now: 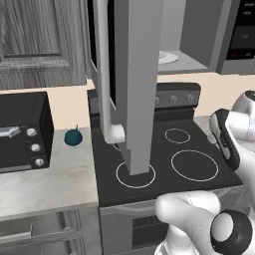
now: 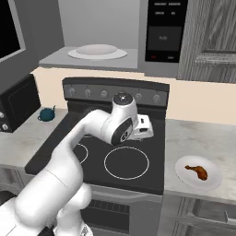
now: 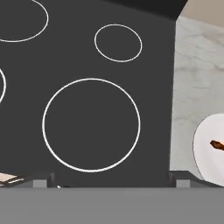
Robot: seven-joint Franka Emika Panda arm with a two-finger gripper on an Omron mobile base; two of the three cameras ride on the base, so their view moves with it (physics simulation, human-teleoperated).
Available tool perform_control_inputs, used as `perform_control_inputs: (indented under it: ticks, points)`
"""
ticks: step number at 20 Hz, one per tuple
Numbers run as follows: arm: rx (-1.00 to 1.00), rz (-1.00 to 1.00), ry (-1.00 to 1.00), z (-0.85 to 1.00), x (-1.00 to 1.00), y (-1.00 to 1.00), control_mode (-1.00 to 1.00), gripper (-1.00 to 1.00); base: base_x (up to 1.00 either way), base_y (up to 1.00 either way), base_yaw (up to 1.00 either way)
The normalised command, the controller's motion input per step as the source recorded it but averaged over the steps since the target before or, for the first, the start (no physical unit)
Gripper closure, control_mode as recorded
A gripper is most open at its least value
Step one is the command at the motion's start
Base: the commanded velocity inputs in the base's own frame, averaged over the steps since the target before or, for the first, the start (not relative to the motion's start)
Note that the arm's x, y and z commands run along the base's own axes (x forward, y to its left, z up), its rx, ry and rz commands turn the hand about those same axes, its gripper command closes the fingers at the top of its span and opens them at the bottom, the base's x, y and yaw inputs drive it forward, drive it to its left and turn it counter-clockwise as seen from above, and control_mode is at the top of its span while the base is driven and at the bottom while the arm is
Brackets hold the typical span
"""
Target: Pick the chicken drumstick from the counter and place it in the microwave.
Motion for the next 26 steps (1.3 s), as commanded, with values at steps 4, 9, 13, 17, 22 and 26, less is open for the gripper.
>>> perform_control_inputs:
  ticks: [4,9,13,17,22,26]
  points:
    - [-0.08,0.0,0.18,-0.16,0.01,-1.0,-1.0,-1.0,0.0,0.0,0.0]
    - [-0.02,0.0,0.23,-0.04,0.05,-1.0,-1.0,-1.0,0.0,0.0,0.0]
    - [0.07,-0.01,0.11,-0.22,-0.09,-1.0,-1.0,-1.0,0.0,0.0,0.0]
    - [0.01,-0.06,0.0,-0.26,-0.07,-1.0,-1.0,-1.0,0.0,0.0,0.0]
    - [0.01,-0.05,0.0,-0.18,0.0,-1.0,-1.0,-1.0,0.0,0.0,0.0]
    - [0.01,-0.01,0.0,-0.2,0.05,-0.87,-1.0,-1.0,0.0,0.0,0.0]
